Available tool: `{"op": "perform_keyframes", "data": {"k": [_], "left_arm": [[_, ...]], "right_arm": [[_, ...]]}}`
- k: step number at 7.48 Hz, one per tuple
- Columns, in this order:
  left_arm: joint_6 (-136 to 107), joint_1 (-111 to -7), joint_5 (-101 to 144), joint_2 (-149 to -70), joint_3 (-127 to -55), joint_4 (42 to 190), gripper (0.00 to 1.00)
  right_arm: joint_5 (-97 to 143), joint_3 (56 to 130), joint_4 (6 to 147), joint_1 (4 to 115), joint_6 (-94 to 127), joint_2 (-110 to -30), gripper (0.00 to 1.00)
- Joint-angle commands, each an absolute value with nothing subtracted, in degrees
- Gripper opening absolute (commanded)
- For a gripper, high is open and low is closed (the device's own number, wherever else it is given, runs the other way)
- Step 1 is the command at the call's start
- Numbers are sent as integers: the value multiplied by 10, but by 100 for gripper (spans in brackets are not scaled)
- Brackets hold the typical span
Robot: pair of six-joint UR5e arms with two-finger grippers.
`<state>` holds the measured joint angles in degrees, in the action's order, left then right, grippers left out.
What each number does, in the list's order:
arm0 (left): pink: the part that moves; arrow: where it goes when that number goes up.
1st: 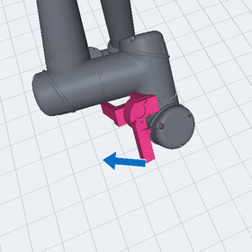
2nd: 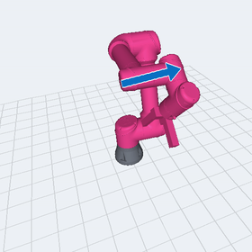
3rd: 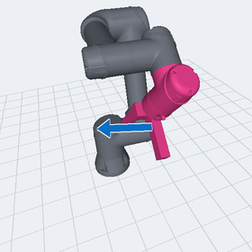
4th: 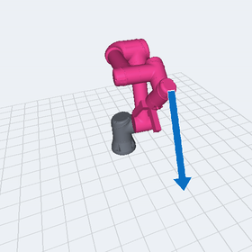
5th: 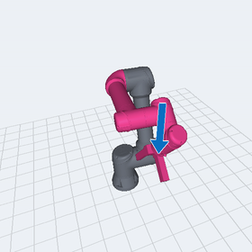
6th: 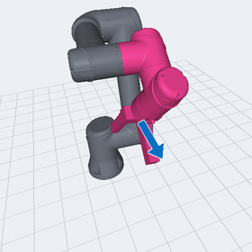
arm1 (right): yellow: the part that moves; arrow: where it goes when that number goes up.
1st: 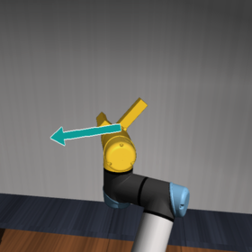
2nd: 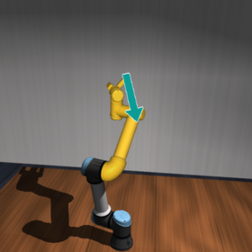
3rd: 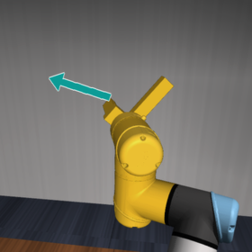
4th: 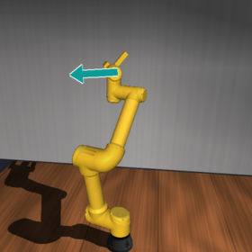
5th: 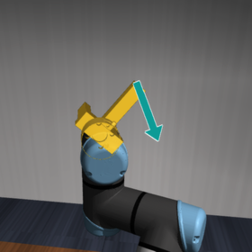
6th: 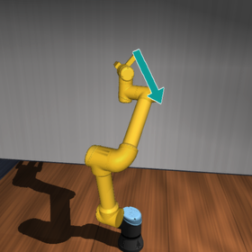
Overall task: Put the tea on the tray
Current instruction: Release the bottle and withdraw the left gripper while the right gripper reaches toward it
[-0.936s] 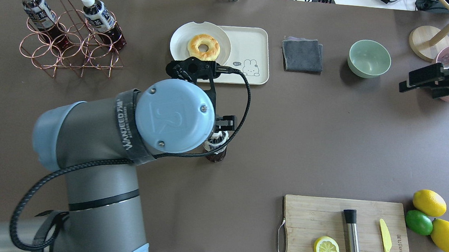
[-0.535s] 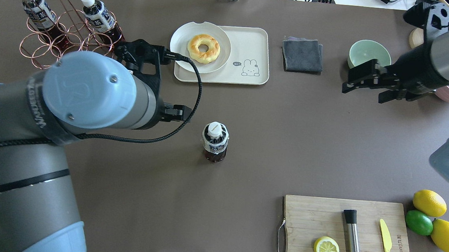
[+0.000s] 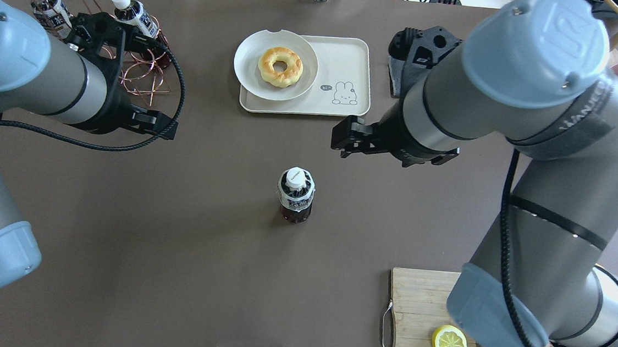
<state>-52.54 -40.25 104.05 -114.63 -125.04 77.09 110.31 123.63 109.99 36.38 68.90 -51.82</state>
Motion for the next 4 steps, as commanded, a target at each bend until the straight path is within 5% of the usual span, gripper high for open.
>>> {"op": "perform_keyframes", "data": {"k": [1,4], "left_arm": [[-456,-466,1117,-1021,-1245,901,98],[-395,-542,1172,-961,-1253,910,98]], "right_arm": [[1016,1181,1142,284,708,-425,100],[944,1118,1134,221,759,-389,97]]}}
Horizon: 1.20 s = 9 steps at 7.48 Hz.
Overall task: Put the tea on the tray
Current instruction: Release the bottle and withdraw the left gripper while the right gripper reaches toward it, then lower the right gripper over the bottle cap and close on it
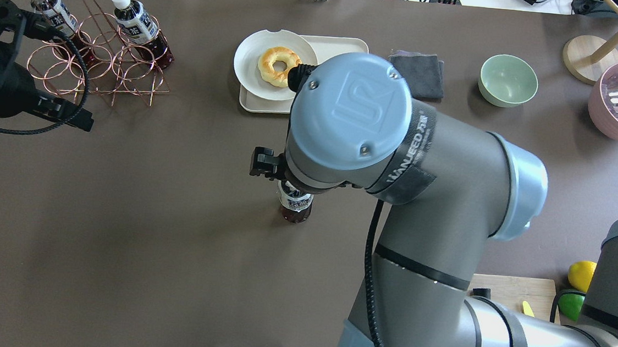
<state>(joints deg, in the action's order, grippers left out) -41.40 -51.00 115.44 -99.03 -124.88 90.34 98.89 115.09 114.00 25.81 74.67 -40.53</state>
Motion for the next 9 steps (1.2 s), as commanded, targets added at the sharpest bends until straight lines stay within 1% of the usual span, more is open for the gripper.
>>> {"op": "perform_keyframes", "data": {"k": [1,2,5,6,8,9], "left_arm": [[-395,-543,1172,-960,-1253,910,98],[-396,-543,1172,-960,-1257,910,98],[-402,-544,1172,-960,-1259,910,98],[-402,-544,1172,-961,-1259,910,98],[-402,-543,1172,-961,-1262,909,98],[-403,-543,1172,-961,-1262,909,98]], "right_arm": [[936,1081,1089,219,758,-384,94],[929,1059,1071,223,755,-388,90],[933,1049,1070,248,710,-401,88],[933,1035,1059,248,711,-397,83],[936,1036,1054,243,719,-397,65],[937,1043,1056,243,719,-400,62]]}}
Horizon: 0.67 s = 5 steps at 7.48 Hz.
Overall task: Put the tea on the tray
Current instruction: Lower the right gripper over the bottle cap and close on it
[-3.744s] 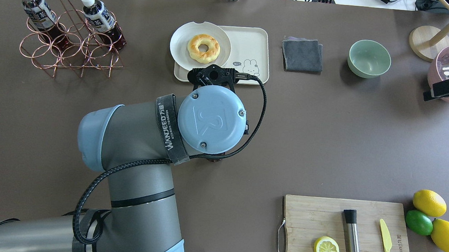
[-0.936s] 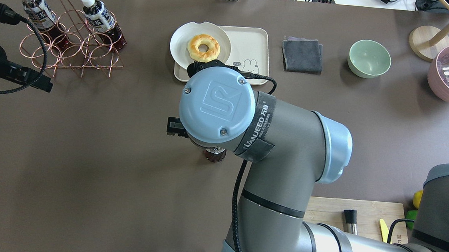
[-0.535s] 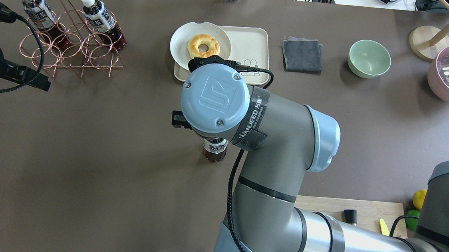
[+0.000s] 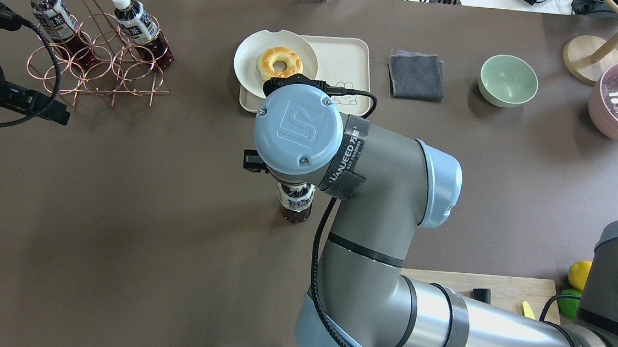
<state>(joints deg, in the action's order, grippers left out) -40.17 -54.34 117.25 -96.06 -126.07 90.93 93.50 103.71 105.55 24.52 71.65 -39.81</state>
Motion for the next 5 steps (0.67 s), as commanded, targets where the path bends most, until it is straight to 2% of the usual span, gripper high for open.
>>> {"op": "perform_keyframes", "data": {"k": [1,4,5], "left_arm": [[-403,-543,1172,-961,-1262,910,98],[-404,-544,1174,-962,-1264,909,98],[-404,-544,1182,-962,-1262,909,98]], "right_arm": [[939,1044,1056,243,719,-401,62],[940,1045,1057,243,719,-402,62],[940,1045,1058,243,719,-403,56]]}}
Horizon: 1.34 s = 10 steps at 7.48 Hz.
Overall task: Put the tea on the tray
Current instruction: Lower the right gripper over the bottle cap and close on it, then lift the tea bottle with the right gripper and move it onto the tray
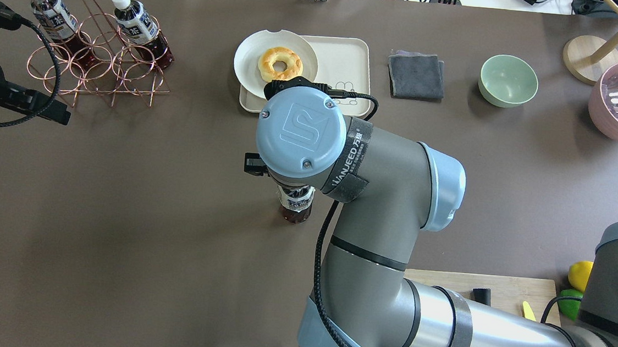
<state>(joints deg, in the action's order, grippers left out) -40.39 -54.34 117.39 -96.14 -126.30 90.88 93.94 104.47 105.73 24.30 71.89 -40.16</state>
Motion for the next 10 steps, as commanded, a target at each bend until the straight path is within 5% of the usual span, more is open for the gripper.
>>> {"op": "perform_keyframes", "data": {"k": [1,3,7,10], "left_arm": [[-404,-544,1182,-962,-1264,909,98],[-405,-544,1183,-962,-1262,909,98],[-403,-553,1194,-959,-1269,907,98],[-315,-652,1261,-885,-1294,907,98]], "right_arm": [[940,1047,1065,242,722,-399,43],[940,1050,1070,242,723,-401,0],[982,1078,1117,295,691,-379,0],[1060,1015,1080,421,594,-374,0]]}}
